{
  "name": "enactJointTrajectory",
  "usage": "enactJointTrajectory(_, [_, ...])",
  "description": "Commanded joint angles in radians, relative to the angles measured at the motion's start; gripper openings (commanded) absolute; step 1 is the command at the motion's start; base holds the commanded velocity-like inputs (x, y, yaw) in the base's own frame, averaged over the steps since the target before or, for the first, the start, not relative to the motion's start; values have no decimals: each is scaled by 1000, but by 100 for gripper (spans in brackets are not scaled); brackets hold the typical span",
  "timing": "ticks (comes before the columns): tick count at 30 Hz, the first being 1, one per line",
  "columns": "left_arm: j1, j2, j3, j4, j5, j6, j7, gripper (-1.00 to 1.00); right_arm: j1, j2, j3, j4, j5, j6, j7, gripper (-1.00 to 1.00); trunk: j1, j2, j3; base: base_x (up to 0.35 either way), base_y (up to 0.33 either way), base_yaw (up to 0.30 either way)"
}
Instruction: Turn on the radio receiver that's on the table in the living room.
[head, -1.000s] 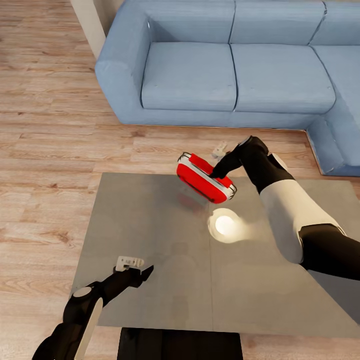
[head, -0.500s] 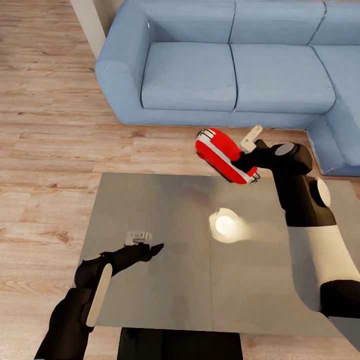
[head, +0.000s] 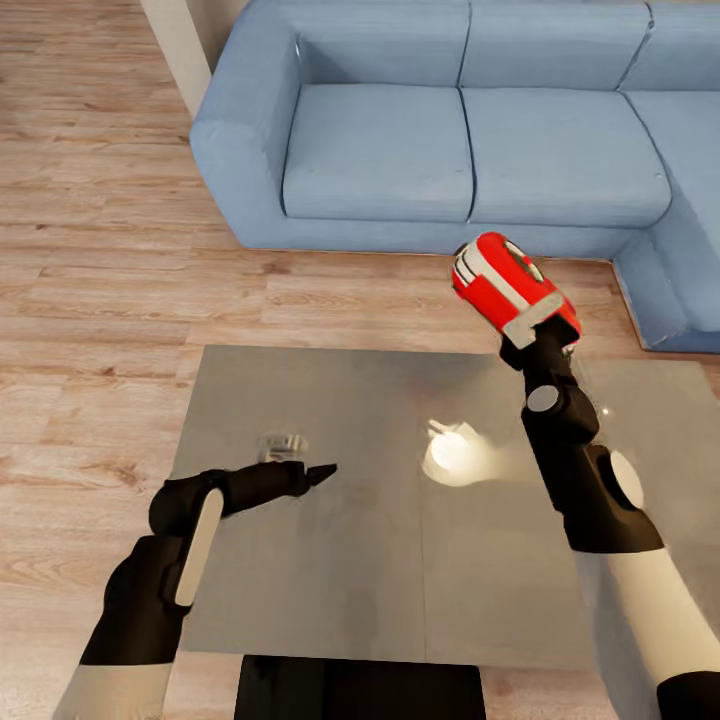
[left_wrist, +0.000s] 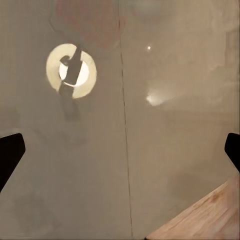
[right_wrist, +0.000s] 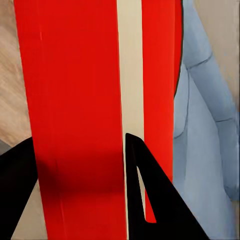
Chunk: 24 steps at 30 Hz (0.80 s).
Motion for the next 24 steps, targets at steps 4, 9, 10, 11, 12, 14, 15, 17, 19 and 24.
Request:
enactJointTrajectory(4, [-44,3,3,0,0,62,-13,100,86,-3,101,-3,6,-28,-218,-100,0,0,0,0,0,0])
enactJointTrajectory(9, [-60,11,4,0,0,78,-16,100,147,-8,233,2,7,-28,-442,-100,0,0,0,0,0,0])
enactJointTrajectory(10, [-62,17,5,0,0,79,-16,100,151,-8,262,6,12,-27,-474,-100,0,0,0,0,0,0])
enactJointTrajectory(11, [-64,25,6,0,0,80,-16,100,154,-9,288,11,25,-25,-502,-100,0,0,0,0,0,0])
enactJointTrajectory(12, [-66,37,7,0,1,81,-18,100,157,-9,313,26,49,-26,-531,-100,0,0,0,0,0,0])
enactJointTrajectory(14, [-67,51,7,0,2,82,-27,100,160,-9,342,58,87,-28,-571,-100,0,0,0,0,0,0])
enactJointTrajectory(15, [-68,60,8,0,3,82,-38,100,161,-9,357,83,110,-29,-598,-100,0,0,0,0,0,0])
enactJointTrajectory(17, [-72,85,9,2,4,82,-89,100,162,-9,392,170,143,-32,-690,-100,0,0,0,0,0,0])
enactJointTrajectory(19, [-82,98,9,3,4,82,-119,100,163,-10,415,218,150,-42,-743,-100,0,0,0,0,0,0])
enactJointTrajectory(24, [-102,128,10,5,4,84,-154,100,164,-10,465,350,158,-117,-897,-100,0,0,0,0,0,0])
